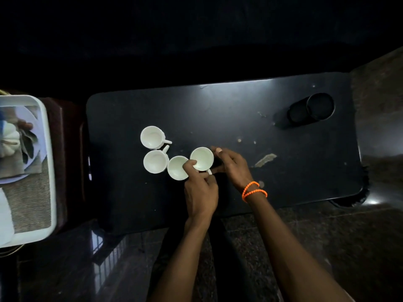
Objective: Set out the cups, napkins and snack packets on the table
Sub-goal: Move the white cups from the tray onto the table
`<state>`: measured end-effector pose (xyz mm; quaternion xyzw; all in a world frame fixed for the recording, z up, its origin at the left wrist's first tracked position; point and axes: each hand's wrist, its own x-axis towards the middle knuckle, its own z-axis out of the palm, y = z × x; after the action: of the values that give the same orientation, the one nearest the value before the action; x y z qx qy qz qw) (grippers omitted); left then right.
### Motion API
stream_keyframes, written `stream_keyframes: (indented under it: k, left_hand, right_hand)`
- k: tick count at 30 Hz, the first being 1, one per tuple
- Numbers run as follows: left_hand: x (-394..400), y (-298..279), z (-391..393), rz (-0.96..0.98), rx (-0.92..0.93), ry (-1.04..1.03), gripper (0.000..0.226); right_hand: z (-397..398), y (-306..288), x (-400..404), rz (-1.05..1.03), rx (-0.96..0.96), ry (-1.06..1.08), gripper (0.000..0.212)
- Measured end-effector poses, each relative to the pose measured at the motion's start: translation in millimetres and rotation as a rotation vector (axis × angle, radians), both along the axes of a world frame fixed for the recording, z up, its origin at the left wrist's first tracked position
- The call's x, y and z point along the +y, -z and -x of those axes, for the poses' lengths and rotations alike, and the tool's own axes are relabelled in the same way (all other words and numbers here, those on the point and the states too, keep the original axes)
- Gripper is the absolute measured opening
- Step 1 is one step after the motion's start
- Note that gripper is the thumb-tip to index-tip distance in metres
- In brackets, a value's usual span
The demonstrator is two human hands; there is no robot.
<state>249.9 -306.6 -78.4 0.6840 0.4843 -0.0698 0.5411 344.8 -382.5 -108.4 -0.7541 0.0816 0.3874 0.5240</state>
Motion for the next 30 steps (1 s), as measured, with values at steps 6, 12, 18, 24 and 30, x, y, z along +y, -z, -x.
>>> stream_keyframes:
  k: [6,12,18,24,30]
  left_hand:
    - [13,7,-17,0.250,0.058,-0.151,0.086]
    - [15,8,-17,0.332,0.053,-0.155,0.085]
    - [-1,15,3,0.398,0.052,-0.016,0.080]
    - [-19,17,29,0.400,0.027,0.113,0.083]
    - [-30,22,48,0.377,0.022,0.179,0.086]
  right_hand:
    - [0,-5,2,-0.040,-0.005,0.005,0.032]
    - [0,-8,-4,-0.022,0.003,0.047,0.033]
    - [19,-3,-41,-0.019,0.014,0.093,0.035]
    - [39,1,-66,-0.024,0.014,0.128,0.031]
    - [50,-2,-80,-0.001,0.004,0.126,0.028]
